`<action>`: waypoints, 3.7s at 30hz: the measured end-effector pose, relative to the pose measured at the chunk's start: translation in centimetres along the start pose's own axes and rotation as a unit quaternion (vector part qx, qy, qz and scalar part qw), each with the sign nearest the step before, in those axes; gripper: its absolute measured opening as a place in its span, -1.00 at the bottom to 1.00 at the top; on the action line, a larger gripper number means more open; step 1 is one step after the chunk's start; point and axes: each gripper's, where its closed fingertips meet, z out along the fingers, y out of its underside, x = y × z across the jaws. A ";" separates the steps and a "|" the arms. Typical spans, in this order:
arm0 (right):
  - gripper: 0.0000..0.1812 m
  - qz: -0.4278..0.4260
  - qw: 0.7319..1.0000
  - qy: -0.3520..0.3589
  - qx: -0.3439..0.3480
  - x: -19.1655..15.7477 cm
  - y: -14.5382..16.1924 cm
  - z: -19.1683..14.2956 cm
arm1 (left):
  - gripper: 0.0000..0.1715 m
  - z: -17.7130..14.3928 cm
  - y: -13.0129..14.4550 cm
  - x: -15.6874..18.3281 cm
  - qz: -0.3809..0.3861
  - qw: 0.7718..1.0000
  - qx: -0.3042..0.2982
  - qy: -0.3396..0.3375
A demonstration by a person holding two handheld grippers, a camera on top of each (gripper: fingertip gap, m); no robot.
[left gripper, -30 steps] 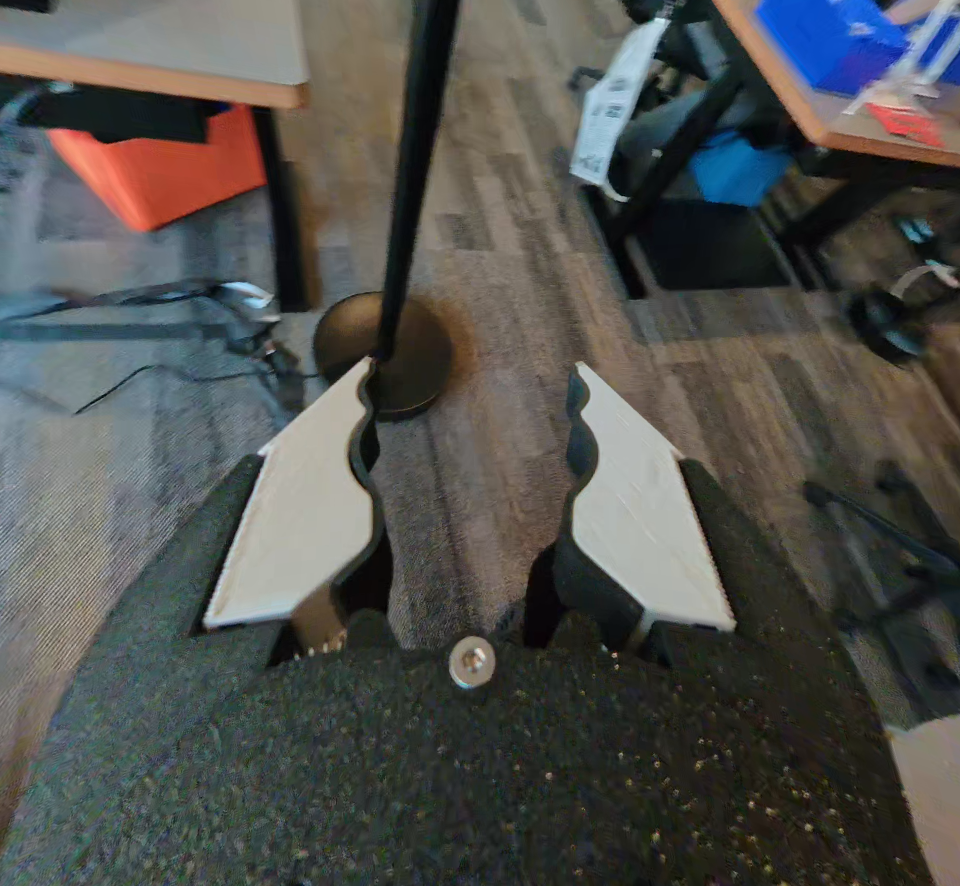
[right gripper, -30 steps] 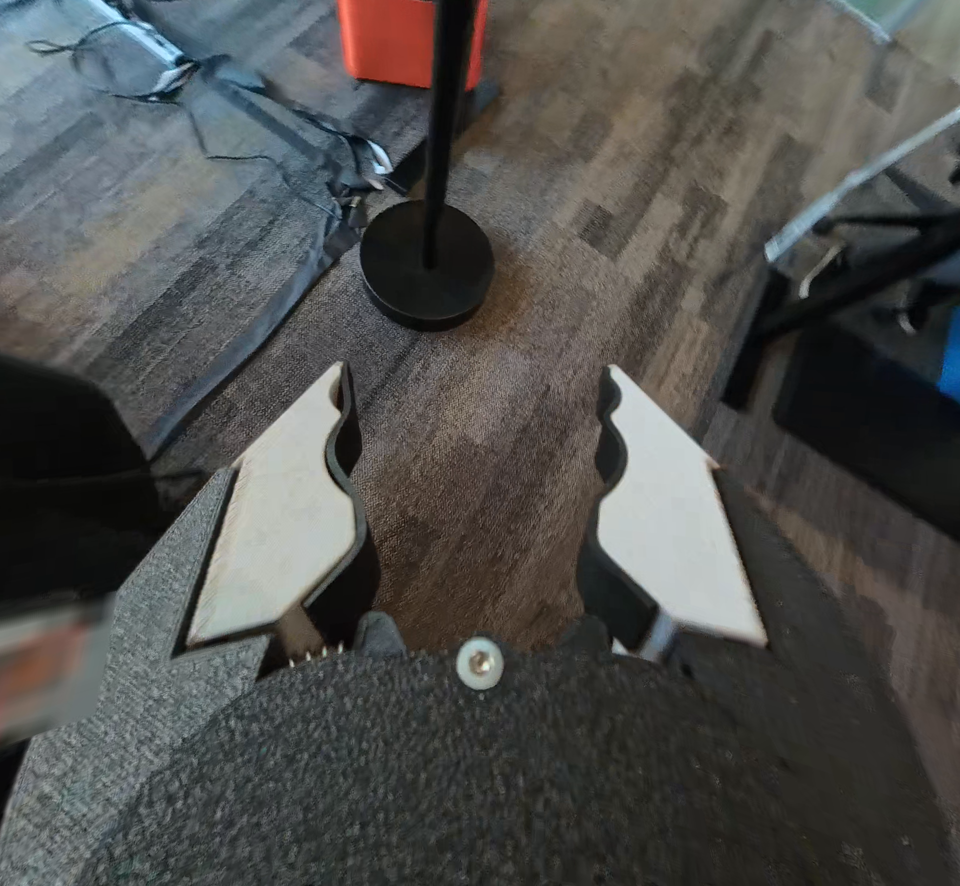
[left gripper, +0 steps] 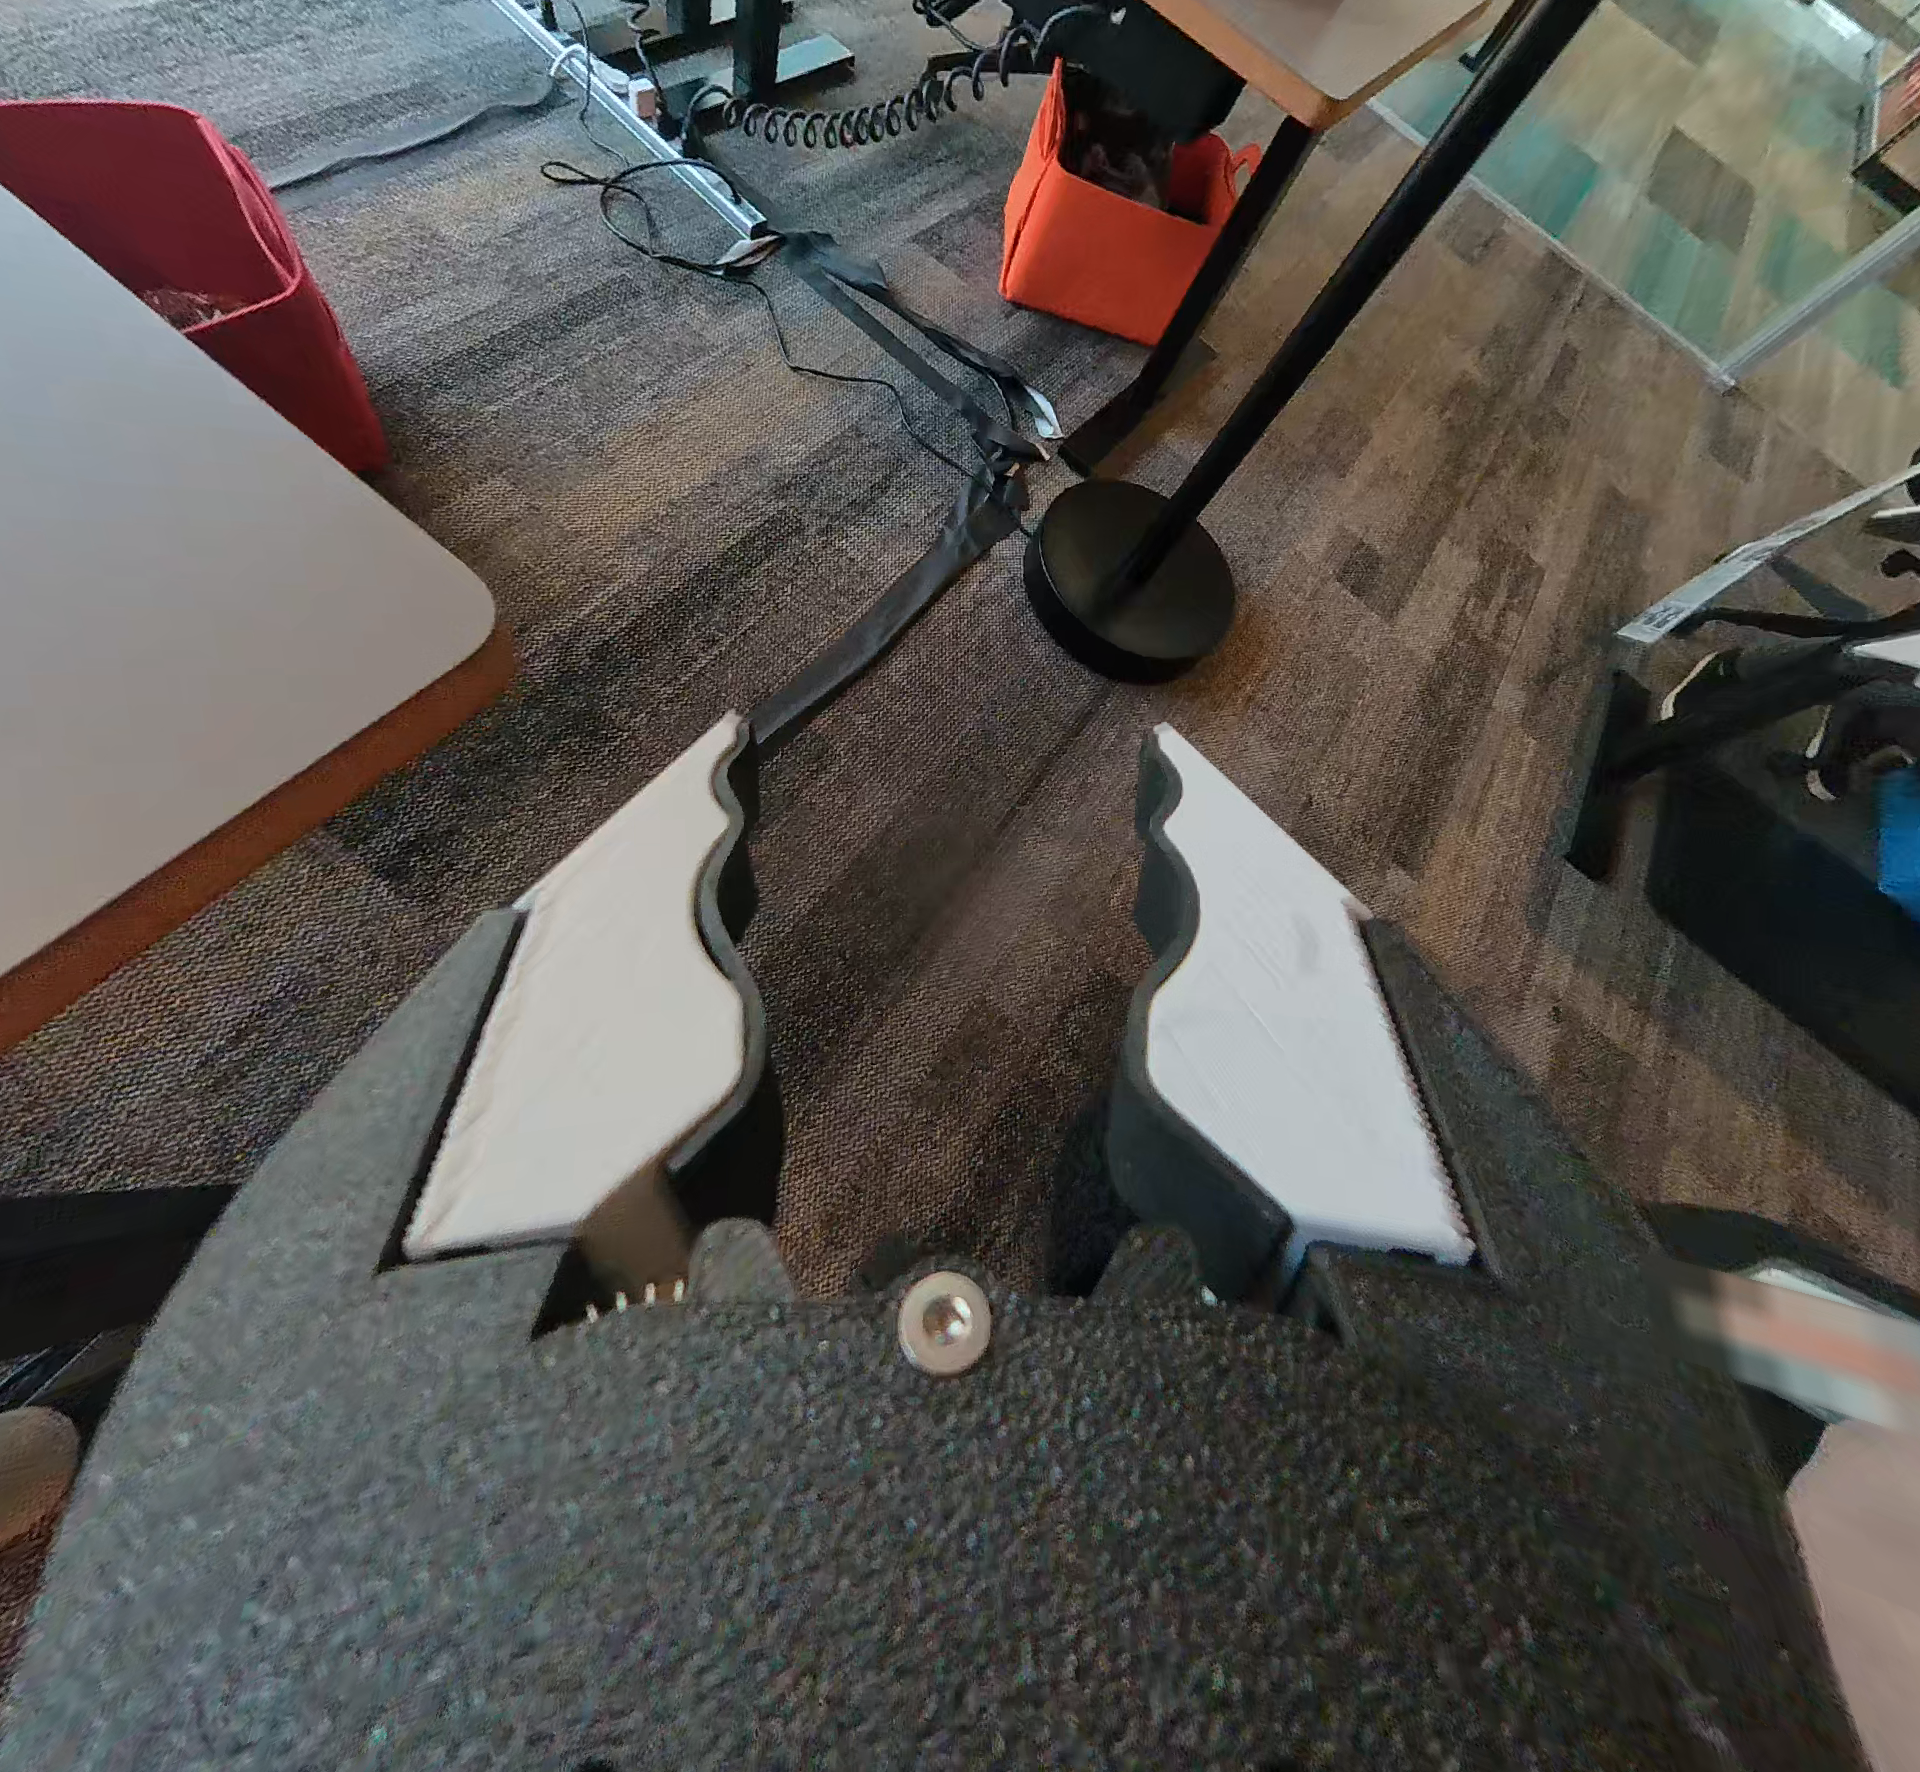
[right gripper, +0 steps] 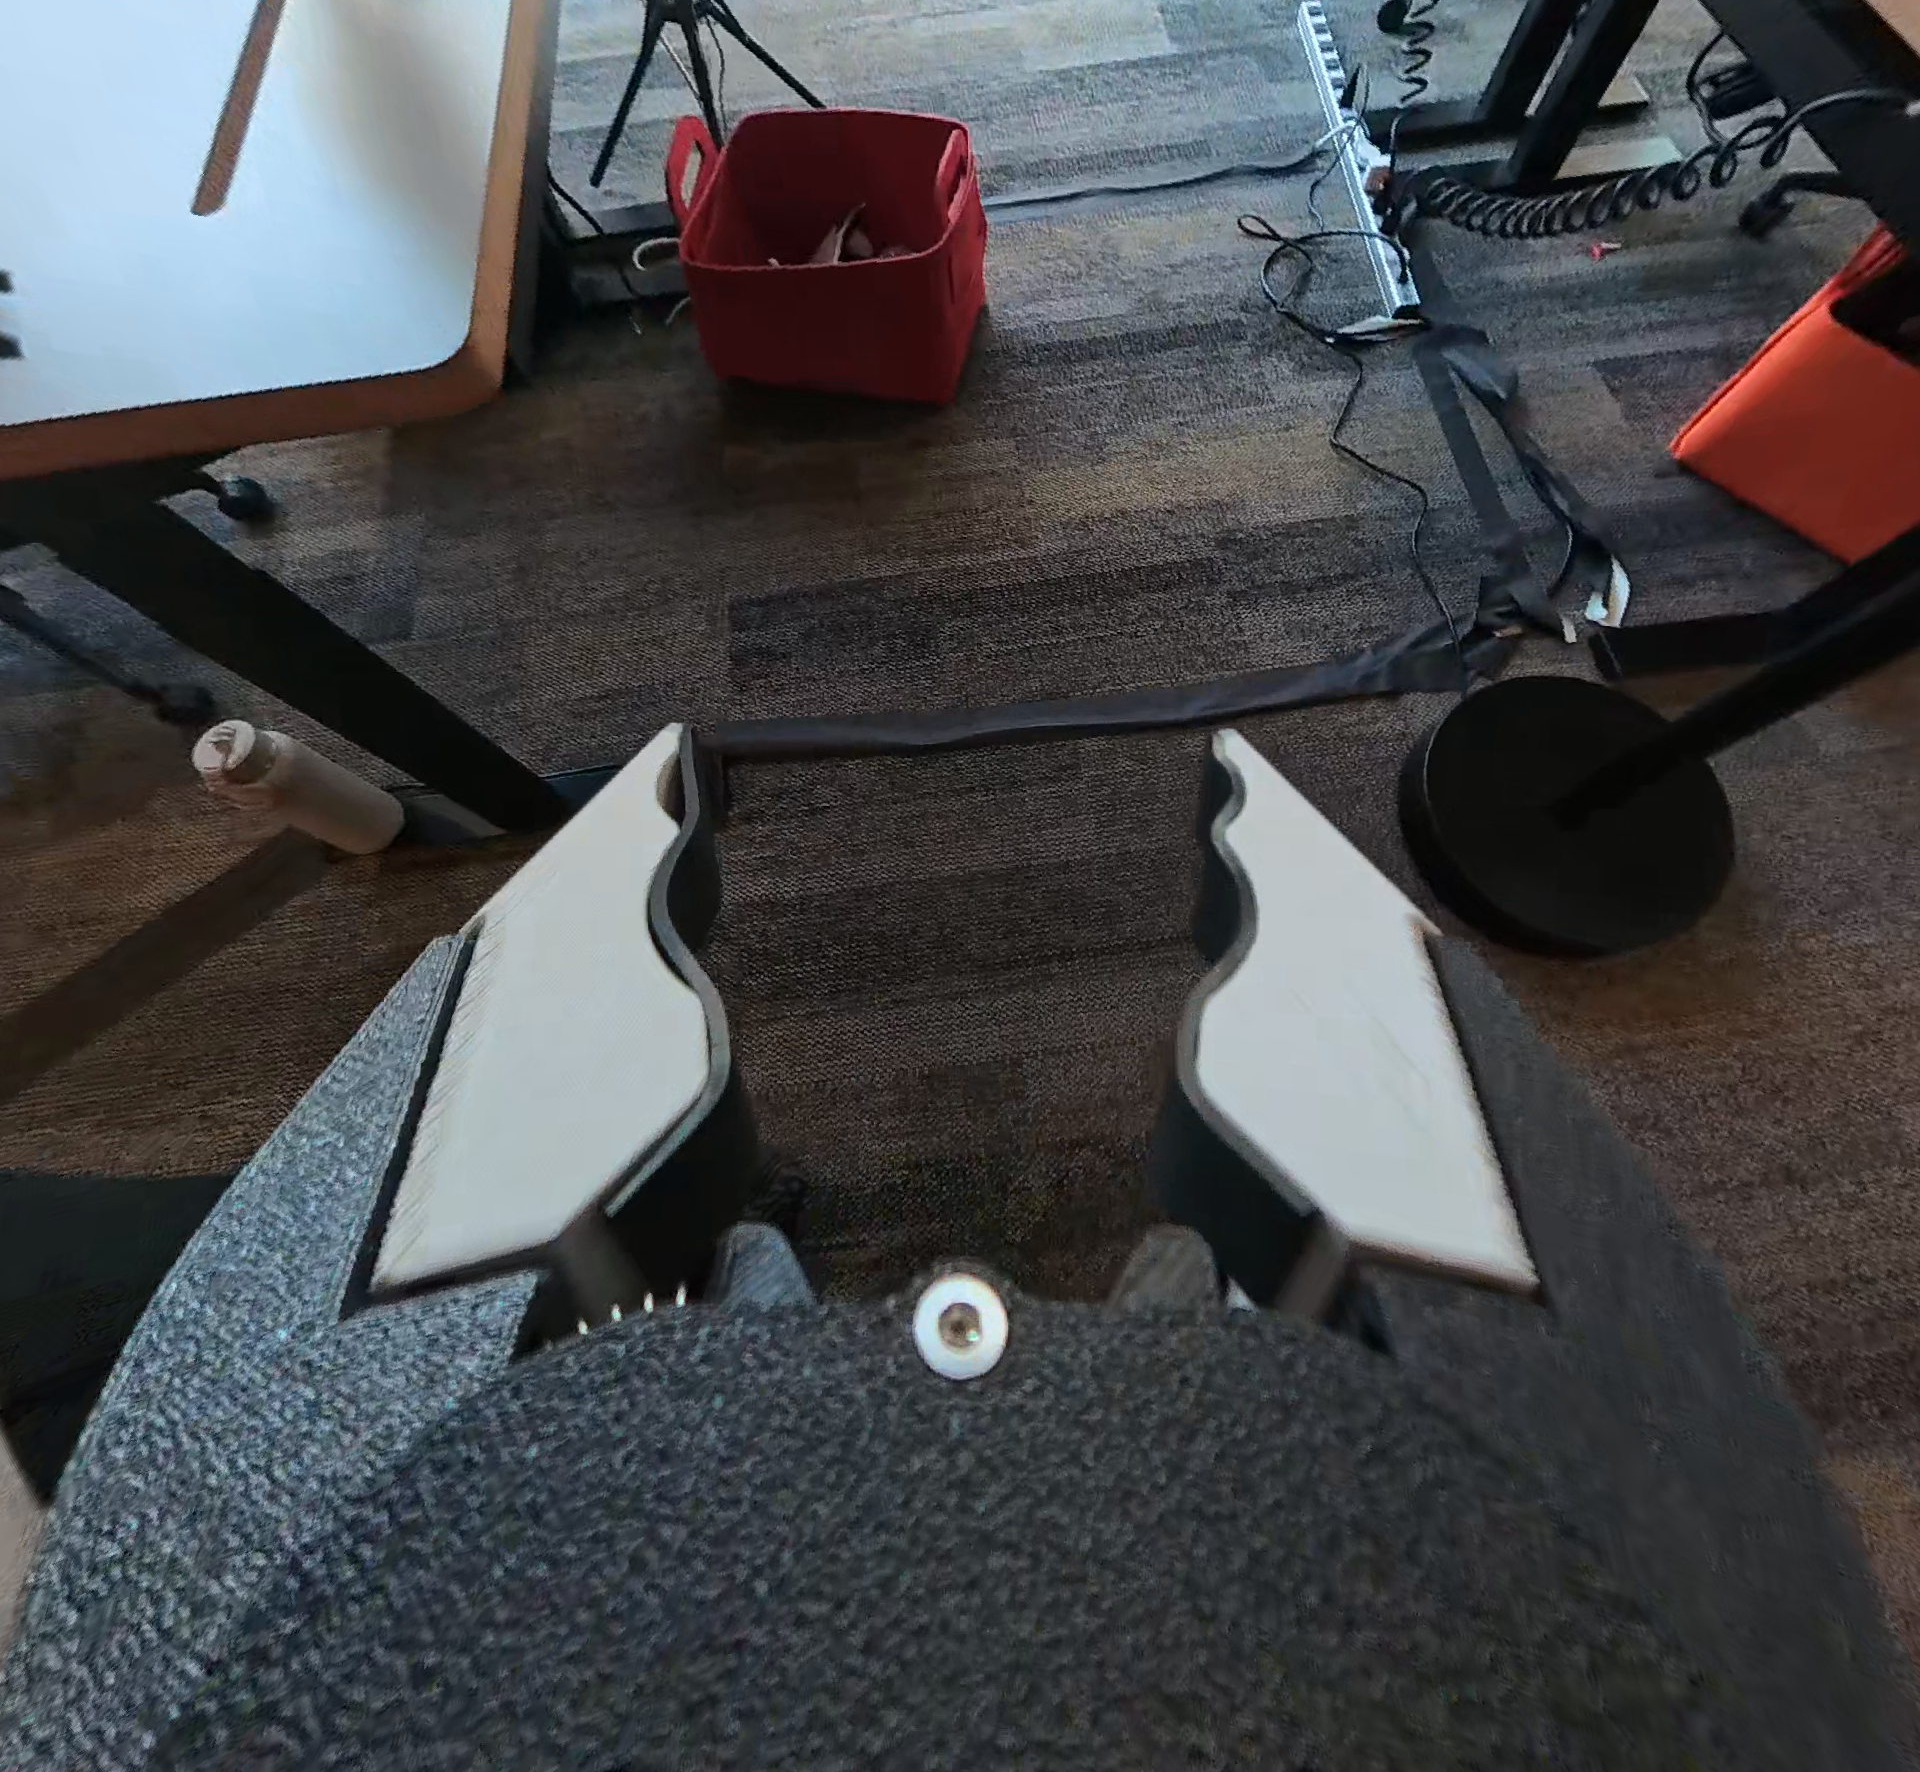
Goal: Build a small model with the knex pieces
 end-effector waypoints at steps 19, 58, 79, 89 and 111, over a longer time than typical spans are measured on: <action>0.02 0.009 1.000 -0.013 0.002 8.8 11.6 -5.9 | -0.10 4.7 4.4 15.0 -0.020 1.000 0.005 -0.009; 0.06 -0.220 0.953 -0.195 0.072 10.5 40.1 42.7 | -0.13 35.1 49.4 -17.3 0.027 0.993 0.046 -0.104; 0.10 0.028 0.990 0.138 -0.003 29.7 59.2 20.9 | -0.12 49.4 32.2 -0.2 0.271 0.948 0.034 0.161; 0.14 0.135 0.951 0.275 0.030 32.2 64.6 10.6 | -0.12 52.8 32.4 18.2 0.332 0.880 -0.016 0.339; 0.15 0.396 0.760 0.514 -0.044 12.0 92.6 -8.1 | -0.07 55.1 52.3 46.3 0.305 0.759 -0.187 0.544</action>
